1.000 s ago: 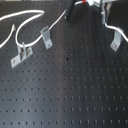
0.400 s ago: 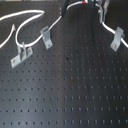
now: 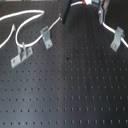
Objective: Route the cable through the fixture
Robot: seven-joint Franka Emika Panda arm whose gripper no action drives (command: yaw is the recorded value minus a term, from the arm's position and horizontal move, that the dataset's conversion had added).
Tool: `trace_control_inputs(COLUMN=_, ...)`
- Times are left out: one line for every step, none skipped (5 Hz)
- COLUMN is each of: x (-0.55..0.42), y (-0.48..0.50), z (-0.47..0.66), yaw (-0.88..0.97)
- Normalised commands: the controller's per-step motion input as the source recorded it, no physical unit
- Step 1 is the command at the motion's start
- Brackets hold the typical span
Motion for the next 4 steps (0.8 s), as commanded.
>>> trace_control_inputs(x=0.177, y=0.153, z=0.16, yaw=-0.71)
trace_control_inputs(x=0.120, y=0.175, z=0.11, yaw=-0.62)
trace_control_inputs(x=0.000, y=0.000, z=0.00, yaw=-0.01)
trace_control_inputs(x=0.204, y=0.337, z=0.00, yaw=-0.25)
